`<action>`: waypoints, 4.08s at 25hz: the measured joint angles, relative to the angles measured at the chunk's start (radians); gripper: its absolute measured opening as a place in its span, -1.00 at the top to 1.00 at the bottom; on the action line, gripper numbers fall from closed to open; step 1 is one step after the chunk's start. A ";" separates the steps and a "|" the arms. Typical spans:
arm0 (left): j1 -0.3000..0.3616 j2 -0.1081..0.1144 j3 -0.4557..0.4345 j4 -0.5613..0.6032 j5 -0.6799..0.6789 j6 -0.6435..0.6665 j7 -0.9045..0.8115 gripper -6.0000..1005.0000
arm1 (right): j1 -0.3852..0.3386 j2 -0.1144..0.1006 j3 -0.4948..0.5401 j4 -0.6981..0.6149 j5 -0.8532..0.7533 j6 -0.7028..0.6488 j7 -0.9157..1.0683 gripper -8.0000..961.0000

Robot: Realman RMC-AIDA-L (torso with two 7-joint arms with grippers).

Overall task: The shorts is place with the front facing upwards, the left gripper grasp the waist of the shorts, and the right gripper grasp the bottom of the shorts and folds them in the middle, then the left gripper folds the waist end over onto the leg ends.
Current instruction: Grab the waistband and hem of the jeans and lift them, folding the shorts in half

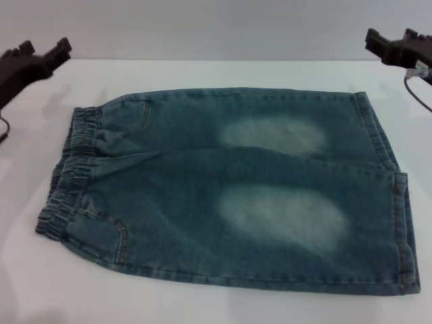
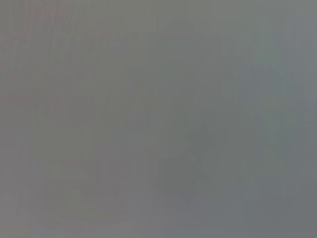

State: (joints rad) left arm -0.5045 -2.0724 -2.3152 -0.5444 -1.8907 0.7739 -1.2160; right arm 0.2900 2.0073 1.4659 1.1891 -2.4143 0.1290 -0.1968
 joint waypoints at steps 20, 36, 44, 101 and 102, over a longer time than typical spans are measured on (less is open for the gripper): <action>0.258 0.009 0.557 -0.794 1.041 -0.164 -1.316 -0.65 | 0.121 0.065 0.279 0.138 -0.166 0.598 0.031 -0.46; 0.241 0.011 0.543 -1.051 1.465 0.218 -1.611 -0.65 | 0.124 0.059 0.334 0.396 -0.274 1.123 0.066 -0.46; 0.240 0.010 0.545 -1.094 1.556 0.429 -1.623 -0.63 | 0.095 0.064 0.351 0.492 -0.278 1.250 0.084 -0.46; 0.180 0.003 0.683 -1.030 1.607 0.762 -1.664 -0.43 | 0.034 0.068 0.335 0.527 -0.321 1.202 0.073 -0.46; 0.178 0.003 0.685 -1.030 1.607 0.765 -1.664 -0.36 | 0.032 0.068 0.335 0.529 -0.321 1.202 0.073 -0.46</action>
State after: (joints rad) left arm -0.3267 -2.0693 -1.6307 -1.5742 -0.2835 1.5386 -2.8803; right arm 0.3222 2.0755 1.8009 1.7178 -2.7351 1.3306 -0.1242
